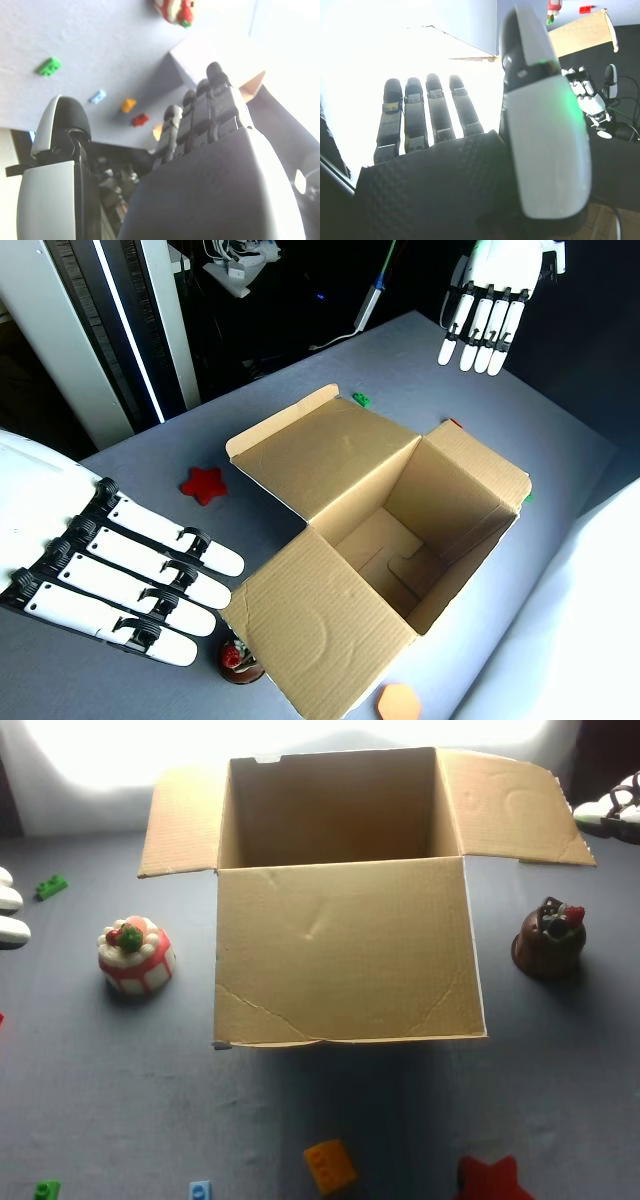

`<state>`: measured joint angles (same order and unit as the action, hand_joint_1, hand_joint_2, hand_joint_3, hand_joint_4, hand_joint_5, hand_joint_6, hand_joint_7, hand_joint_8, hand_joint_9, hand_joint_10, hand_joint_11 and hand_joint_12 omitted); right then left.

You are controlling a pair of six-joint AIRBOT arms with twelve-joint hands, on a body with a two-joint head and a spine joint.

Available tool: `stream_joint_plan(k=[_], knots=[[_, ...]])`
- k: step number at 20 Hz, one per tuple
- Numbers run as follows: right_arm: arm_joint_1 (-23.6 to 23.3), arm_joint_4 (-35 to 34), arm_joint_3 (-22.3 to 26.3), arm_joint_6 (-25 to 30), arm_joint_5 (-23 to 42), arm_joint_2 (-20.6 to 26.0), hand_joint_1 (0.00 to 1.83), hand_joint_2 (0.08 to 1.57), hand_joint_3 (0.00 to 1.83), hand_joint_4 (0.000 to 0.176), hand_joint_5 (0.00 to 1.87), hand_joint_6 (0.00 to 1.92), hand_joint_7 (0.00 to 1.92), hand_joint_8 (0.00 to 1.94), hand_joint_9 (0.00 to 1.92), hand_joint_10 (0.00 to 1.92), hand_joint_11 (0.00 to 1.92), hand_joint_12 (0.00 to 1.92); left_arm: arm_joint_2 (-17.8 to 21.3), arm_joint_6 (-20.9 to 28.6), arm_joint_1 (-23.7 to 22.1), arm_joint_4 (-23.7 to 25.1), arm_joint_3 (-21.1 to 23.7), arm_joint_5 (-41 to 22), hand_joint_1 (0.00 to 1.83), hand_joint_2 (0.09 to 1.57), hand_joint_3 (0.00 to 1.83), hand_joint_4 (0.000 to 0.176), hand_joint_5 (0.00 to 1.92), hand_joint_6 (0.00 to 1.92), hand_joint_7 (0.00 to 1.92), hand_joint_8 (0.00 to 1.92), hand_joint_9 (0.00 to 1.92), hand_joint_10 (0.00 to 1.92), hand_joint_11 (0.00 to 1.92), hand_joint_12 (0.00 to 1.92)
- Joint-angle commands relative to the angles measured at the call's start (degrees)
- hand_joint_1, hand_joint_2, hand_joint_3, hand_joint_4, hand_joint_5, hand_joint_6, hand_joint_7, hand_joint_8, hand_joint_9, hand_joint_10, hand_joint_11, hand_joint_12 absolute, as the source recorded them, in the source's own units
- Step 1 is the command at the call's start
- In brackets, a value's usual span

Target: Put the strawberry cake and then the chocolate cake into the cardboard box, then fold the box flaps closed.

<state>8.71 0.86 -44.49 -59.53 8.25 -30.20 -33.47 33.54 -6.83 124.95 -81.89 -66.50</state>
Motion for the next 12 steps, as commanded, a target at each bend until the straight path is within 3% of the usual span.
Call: stream_joint_plan(k=[1, 4, 6, 8, 9, 10, 12], knots=[[-0.8, -0.2, 0.0, -0.3, 6.4, 0.7, 0.94, 1.07, 0.0, 0.028, 0.01, 0.0, 0.04, 0.0, 0.02, 0.0, 0.0, 0.01, 0.0, -0.4, 0.0, -6.3, -0.6, 1.9, 0.98, 1.07, 0.0, 0.078, 0.0, 0.0, 0.0, 0.0, 0.0, 0.0, 0.0, 0.32], [-0.8, -0.2, 0.1, -0.4, 6.5, 0.8, 0.98, 1.08, 0.0, 0.024, 0.0, 0.0, 0.06, 0.01, 0.0, 0.0, 0.0, 0.0, -1.3, -2.4, 4.2, -11.9, -1.1, 3.8, 1.04, 1.06, 0.0, 0.087, 0.0, 0.0, 0.0, 0.0, 0.0, 0.0, 0.0, 0.31], [-0.8, -0.2, 0.1, -0.5, 6.5, 0.8, 1.02, 1.06, 0.0, 0.02, 0.03, 0.01, 0.08, 0.01, 0.03, 0.01, 0.0, 0.0, -2.0, -5.0, 7.5, -14.9, -1.2, 4.6, 1.03, 1.05, 0.0, 0.068, 0.0, 0.0, 0.01, 0.0, 0.0, 0.0, 0.0, 0.26], [-0.8, -0.2, 0.1, -0.5, 6.5, 0.8, 1.0, 1.06, 0.0, 0.02, 0.01, 0.0, 0.07, 0.01, 0.04, 0.01, 0.0, 0.0, -3.1, -8.4, 12.0, -19.5, -1.2, 5.4, 1.04, 1.05, 0.0, 0.063, 0.0, 0.0, 0.01, 0.0, 0.0, 0.0, 0.0, 0.19], [-0.8, -0.2, 0.1, -0.5, 6.5, 0.8, 0.99, 1.06, 0.0, 0.027, 0.0, 0.0, 0.06, 0.0, 0.04, 0.01, 0.0, 0.0, -3.7, -9.2, 13.6, -21.7, -1.3, 5.5, 1.04, 1.05, 0.0, 0.072, 0.01, 0.0, 0.02, 0.0, 0.0, 0.0, 0.0, 0.35], [-0.8, -0.2, 0.1, -0.5, 6.5, 0.8, 1.01, 1.06, 0.0, 0.023, 0.0, 0.0, 0.05, 0.0, 0.02, 0.0, 0.0, 0.0, -4.5, -10.0, 15.4, -24.0, -1.6, 5.8, 1.04, 1.07, 0.01, 0.07, 0.0, 0.0, 0.01, 0.0, 0.0, 0.0, 0.0, 0.32], [-0.8, -0.2, 0.1, -0.5, 6.5, 0.8, 1.01, 1.06, 0.0, 0.032, 0.0, 0.0, 0.04, 0.0, 0.0, 0.0, 0.0, 0.0, -6.2, -11.5, 18.9, -27.8, -2.1, 6.6, 1.04, 1.07, 0.0, 0.071, 0.0, 0.0, 0.0, 0.0, 0.0, 0.0, 0.0, 0.28]])
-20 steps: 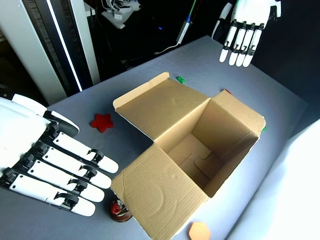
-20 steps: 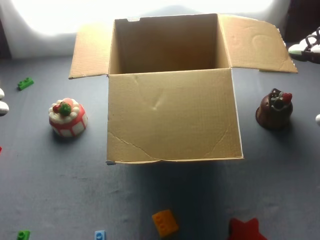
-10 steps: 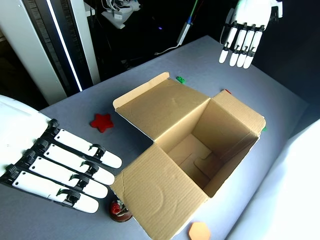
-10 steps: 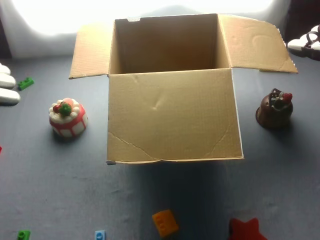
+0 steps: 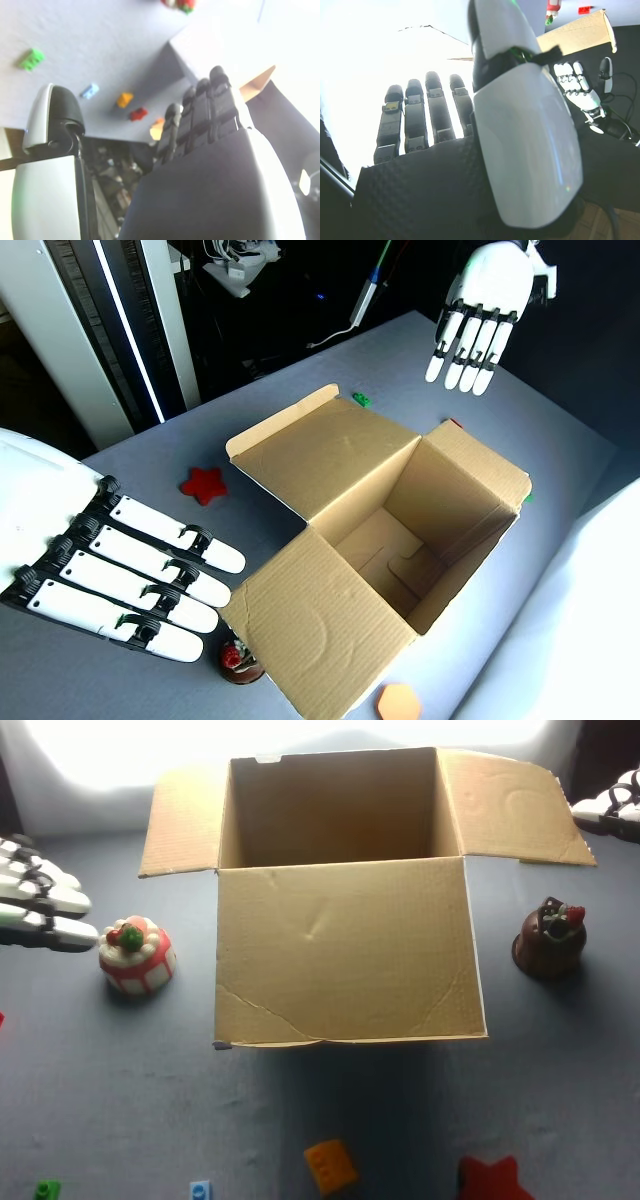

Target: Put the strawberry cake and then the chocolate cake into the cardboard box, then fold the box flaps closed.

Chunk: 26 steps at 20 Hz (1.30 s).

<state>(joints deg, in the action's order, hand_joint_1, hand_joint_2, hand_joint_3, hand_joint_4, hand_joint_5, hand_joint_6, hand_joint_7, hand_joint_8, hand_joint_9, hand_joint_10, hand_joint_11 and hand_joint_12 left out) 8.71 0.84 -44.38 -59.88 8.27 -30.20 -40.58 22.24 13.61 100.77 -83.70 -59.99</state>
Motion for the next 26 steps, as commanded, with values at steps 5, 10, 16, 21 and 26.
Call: stream_joint_plan(k=[5, 10, 16, 21, 26], knots=[[-0.8, -0.2, 0.1, -0.2, 6.4, 0.8, 0.99, 1.06, 0.0, 0.034, 0.0, 0.0, 0.02, 0.0, 0.0, 0.0, 0.0, 0.0, -4.8, -2.9, 8.0, -12.3, -3.4, 3.2, 1.05, 1.07, 0.0, 0.071, 0.0, 0.0, 0.0, 0.0, 0.0, 0.0, 0.0, 0.32], [-0.7, -0.2, 0.2, -0.4, 6.4, 0.9, 1.02, 1.05, 0.0, 0.044, 0.0, 0.0, 0.0, 0.0, 0.0, 0.0, 0.0, 0.0, -8.6, -5.9, 10.1, -15.0, -4.9, 4.7, 1.07, 1.06, 0.0, 0.072, 0.0, 0.0, 0.0, 0.0, 0.0, 0.0, 0.0, 0.34], [-0.7, -0.2, 0.2, -0.5, 6.5, 0.9, 1.03, 1.06, 0.0, 0.051, 0.0, 0.0, 0.02, 0.0, 0.0, 0.0, 0.0, 0.0, -13.6, -6.4, 11.7, -18.0, -9.2, 6.1, 1.06, 1.07, 0.0, 0.065, 0.0, 0.0, 0.0, 0.0, 0.0, 0.0, 0.0, 0.36], [-0.7, -0.2, 0.2, -0.5, 6.6, 0.9, 0.99, 1.07, 0.0, 0.032, 0.01, 0.0, 0.04, 0.01, 0.03, 0.01, 0.0, 0.0, -17.7, -6.4, 12.7, -18.9, -13.4, 6.4, 1.09, 1.07, 0.0, 0.072, 0.0, 0.0, 0.0, 0.0, 0.0, 0.0, 0.0, 0.33], [-0.8, -0.2, 0.2, -0.5, 6.7, 0.9, 1.03, 1.05, 0.0, 0.035, 0.0, 0.0, 0.03, 0.0, 0.01, 0.0, 0.01, 0.0, -21.8, -6.4, 12.0, -18.9, -17.8, 6.7, 1.11, 1.05, 0.0, 0.076, 0.0, 0.0, 0.0, 0.0, 0.0, 0.0, 0.0, 0.37]])
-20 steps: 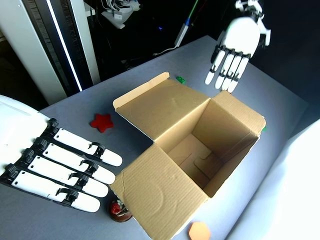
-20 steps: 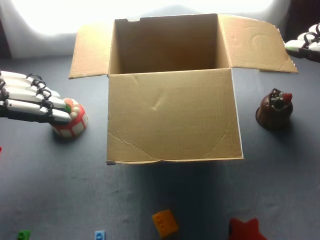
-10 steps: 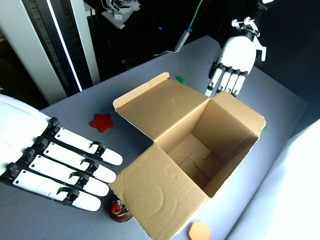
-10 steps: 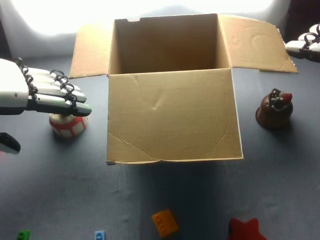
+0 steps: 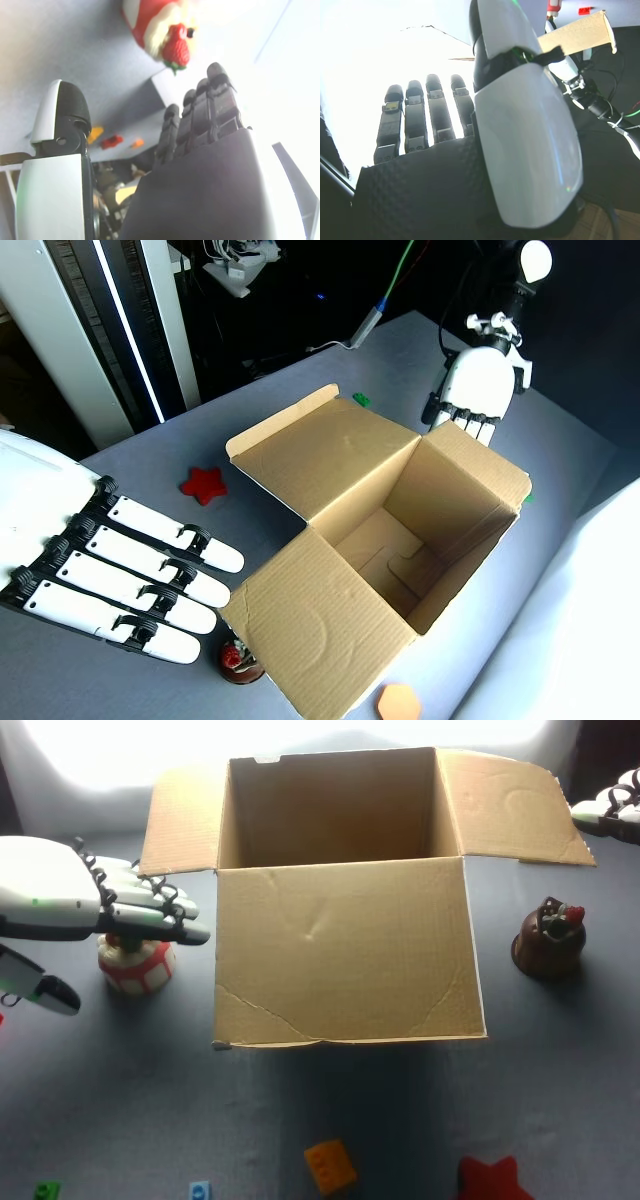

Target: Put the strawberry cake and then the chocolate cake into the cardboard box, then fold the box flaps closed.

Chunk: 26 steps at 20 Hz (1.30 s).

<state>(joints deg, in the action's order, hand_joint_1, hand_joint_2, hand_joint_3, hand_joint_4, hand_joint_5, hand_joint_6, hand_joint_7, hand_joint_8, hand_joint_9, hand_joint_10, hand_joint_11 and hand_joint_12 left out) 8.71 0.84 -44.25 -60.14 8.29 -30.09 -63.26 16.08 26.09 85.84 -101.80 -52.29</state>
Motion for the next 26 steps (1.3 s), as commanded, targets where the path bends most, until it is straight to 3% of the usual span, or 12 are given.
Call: stream_joint_plan(k=[1, 6, 8, 12, 15, 16, 18, 20, 21, 26], knots=[[-0.8, -0.2, 0.1, -0.3, 6.6, 0.8, 1.03, 1.05, 0.0, 0.042, 0.0, 0.0, 0.02, 0.0, 0.02, 0.01, 0.01, 0.01, -0.2, -0.1, -0.4, -4.0, -0.8, -0.9, 1.11, 1.05, 0.0, 0.074, 0.0, 0.0, 0.01, 0.0, 0.0, 0.0, 0.0, 0.37], [-0.8, -0.2, 0.1, -0.3, 6.7, 0.8, 1.04, 1.05, 0.0, 0.048, 0.0, 0.0, 0.03, 0.01, 0.02, 0.0, 0.02, 0.02, -3.7, 0.0, 0.7, -3.7, -4.1, -0.3, 1.13, 1.06, 0.0, 0.076, 0.0, 0.0, 0.0, 0.0, 0.0, 0.0, 0.0, 0.29], [-0.8, -0.2, 0.1, -0.3, 6.7, 0.8, 1.04, 1.06, 0.0, 0.043, 0.0, 0.0, 0.03, 0.0, 0.0, 0.0, 0.01, 0.02, -4.9, 0.0, 1.2, -3.7, -5.2, 0.1, 1.15, 1.05, 0.0, 0.074, 0.01, 0.0, 0.01, 0.0, 0.0, 0.0, 0.0, 0.43], [-0.8, -0.2, 0.1, -0.3, 6.7, 0.8, 1.03, 1.06, 0.0, 0.052, 0.0, 0.0, 0.01, 0.0, 0.01, 0.0, 0.0, 0.03, -6.7, 0.0, 2.1, -3.7, -6.9, 0.7, 1.15, 1.04, 0.0, 0.076, 0.0, 0.0, 0.0, 0.0, 0.0, 0.0, 0.0, 0.39], [-0.8, -0.2, 0.2, -0.3, 6.7, 0.8, 1.02, 1.06, 0.0, 0.044, 0.0, 0.0, 0.02, 0.01, 0.01, 0.0, 0.0, 0.03, -8.6, 0.0, 2.2, -3.7, -9.1, 0.9, 1.19, 1.03, 0.0, 0.07, 0.0, 0.0, 0.01, 0.0, 0.0, 0.0, 0.0, 0.38], [-0.8, -0.2, 0.2, -0.3, 6.7, 0.8, 1.04, 1.06, 0.0, 0.052, 0.0, 0.0, 0.01, 0.0, 0.0, 0.0, 0.0, 0.0, -9.0, 0.0, 2.0, -3.7, -9.8, 0.9, 1.2, 1.03, 0.0, 0.073, 0.0, 0.0, 0.01, 0.0, 0.0, 0.0, 0.0, 0.37], [-0.8, -0.2, 0.2, -0.3, 6.8, 0.8, 1.04, 1.06, 0.0, 0.051, 0.0, 0.0, 0.01, 0.0, 0.0, 0.0, 0.0, 0.0, -9.8, 0.2, 1.7, -3.7, -11.1, 0.9, 1.19, 1.03, 0.0, 0.081, 0.0, 0.0, 0.0, 0.0, 0.0, 0.0, 0.0, 0.39], [-0.8, -0.2, 0.2, -0.3, 6.8, 0.8, 1.05, 1.04, 0.0, 0.046, 0.0, 0.0, 0.02, 0.0, 0.0, 0.0, 0.0, 0.0, -10.3, 0.2, 1.3, -3.2, -12.0, 0.9, 1.21, 1.02, 0.0, 0.108, 0.08, 0.01, 0.06, 0.01, 0.11, 0.03, 0.0, 0.74], [-0.8, -0.2, 0.2, -0.3, 6.8, 0.8, 1.05, 1.04, 0.0, 0.045, 0.0, 0.0, 0.02, 0.0, 0.01, 0.0, 0.0, 0.0, -10.5, 0.2, 1.1, -3.0, -12.3, 0.9, 1.22, 1.02, 0.0, 0.111, 0.11, 0.02, 0.1, 0.01, 0.16, 0.04, 0.0, 0.86], [-0.8, -0.2, 0.3, -0.3, 6.8, 0.8, 1.05, 1.04, 0.0, 0.046, 0.0, 0.0, 0.01, 0.0, 0.0, 0.0, 0.0, 0.0, -10.6, 0.2, 0.9, -3.0, -12.0, 0.9, 1.23, 1.02, 0.0, 0.122, 0.15, 0.01, 0.15, 0.0, 0.25, 0.04, 0.0, 1.09]])
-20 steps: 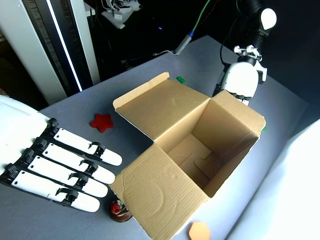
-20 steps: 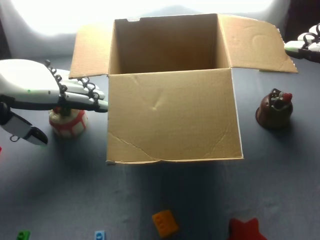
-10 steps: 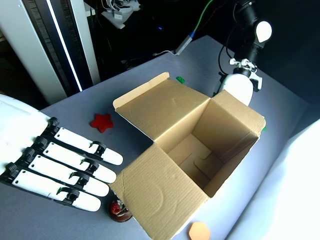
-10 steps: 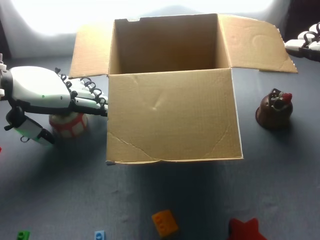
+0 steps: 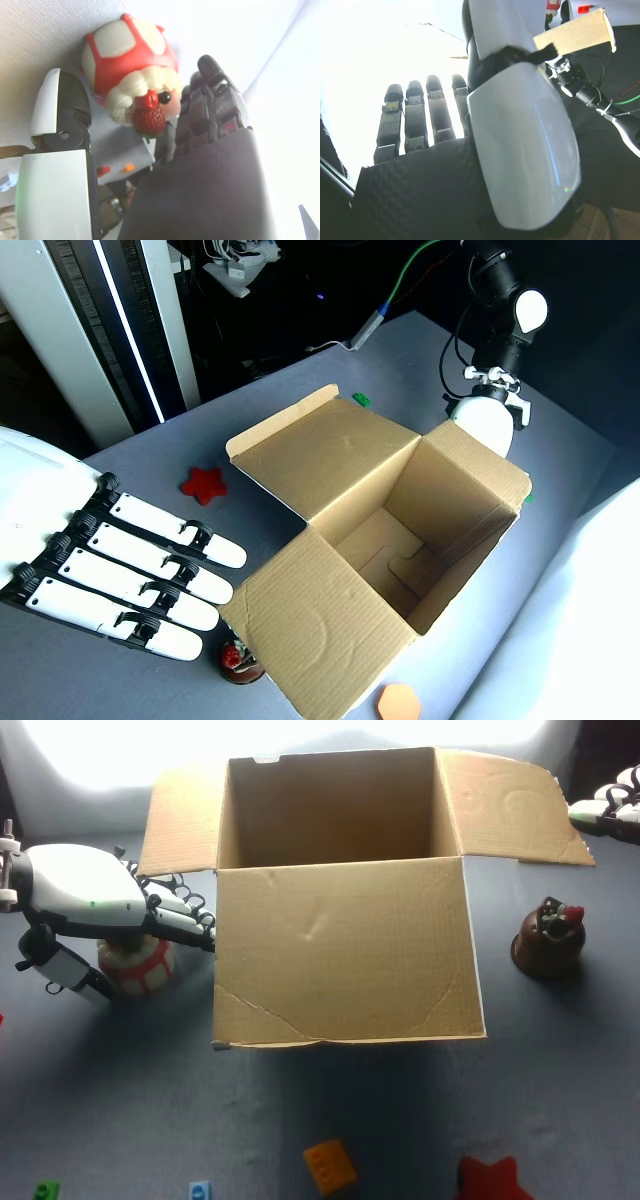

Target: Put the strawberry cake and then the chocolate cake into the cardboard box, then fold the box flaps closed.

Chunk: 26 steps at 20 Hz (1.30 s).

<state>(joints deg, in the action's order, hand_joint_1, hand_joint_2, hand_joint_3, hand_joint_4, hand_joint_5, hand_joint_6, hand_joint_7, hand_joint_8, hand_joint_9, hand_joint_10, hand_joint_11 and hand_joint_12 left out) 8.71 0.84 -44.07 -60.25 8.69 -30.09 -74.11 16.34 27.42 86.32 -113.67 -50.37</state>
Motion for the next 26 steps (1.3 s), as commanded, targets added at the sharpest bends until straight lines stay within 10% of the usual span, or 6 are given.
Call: stream_joint_plan(k=[1, 7, 8, 10, 11, 26], knots=[[-0.8, -0.2, 0.1, -0.2, 6.4, 0.8, 1.04, 1.05, 0.0, 0.042, 0.0, 0.0, 0.01, 0.0, 0.0, 0.0, 0.0, 0.0, 0.4, 0.0, -0.3, -3.5, 0.0, -1.0, 1.23, 1.03, 0.0, 0.126, 0.15, 0.01, 0.15, 0.0, 0.25, 0.04, 0.0, 1.11], [-0.8, -0.2, 0.1, -0.2, 6.4, 0.8, 1.02, 1.05, 0.0, 0.038, 0.0, 0.0, 0.02, 0.0, 0.0, 0.0, 0.0, 0.0, 0.8, 0.6, -0.3, -3.5, 0.8, -1.1, 1.3, 1.05, 0.0, 0.085, 0.37, 0.03, 0.35, 0.03, 0.42, 0.2, 0.02, 1.41], [-0.7, -0.2, 0.2, -0.3, 6.4, 0.8, 1.06, 1.03, 0.0, 0.033, 0.02, 0.01, 0.05, 0.01, 0.03, 0.01, 0.0, 0.0, 0.9, 0.7, -0.2, -3.5, 1.1, -1.0, 1.37, 1.07, 0.0, 0.029, 0.54, 0.09, 0.54, 0.12, 0.36, 0.92, 0.17, 1.49], [-0.7, -0.2, 0.2, -0.4, 6.4, 0.8, 1.04, 1.05, 0.0, 0.034, 0.01, 0.0, 0.04, 0.0, 0.02, 0.01, 0.0, 0.0, 0.9, 0.8, 0.0, -3.6, 1.3, -0.8, 1.55, 1.17, 0.0, 0.0, 0.42, 0.99, 0.35, 1.05, 0.58, 1.47, 0.37, 1.66], [-0.7, -0.2, 0.2, -0.4, 6.4, 0.9, 1.02, 1.06, 0.0, 0.032, 0.0, 0.0, 0.04, 0.0, 0.02, 0.01, 0.0, 0.0, 0.9, 0.8, 0.1, -3.7, 1.4, -0.7, 1.33, 1.3, 0.01, 0.0, 0.53, 1.49, 0.45, 1.52, 0.62, 1.62, 0.44, 1.72], [-0.7, -0.2, 0.7, -1.0, 6.4, 0.9, 0.99, 1.08, 0.01, 0.033, 0.01, 0.0, 0.04, 0.0, 0.03, 0.0, 0.01, 0.01, 8.2, 1.0, -1.6, -3.5, 8.0, -0.2, 1.47, 1.21, 0.0, 0.0, 0.78, 1.28, 0.62, 1.33, 0.67, 1.46, 0.74, 1.72]])
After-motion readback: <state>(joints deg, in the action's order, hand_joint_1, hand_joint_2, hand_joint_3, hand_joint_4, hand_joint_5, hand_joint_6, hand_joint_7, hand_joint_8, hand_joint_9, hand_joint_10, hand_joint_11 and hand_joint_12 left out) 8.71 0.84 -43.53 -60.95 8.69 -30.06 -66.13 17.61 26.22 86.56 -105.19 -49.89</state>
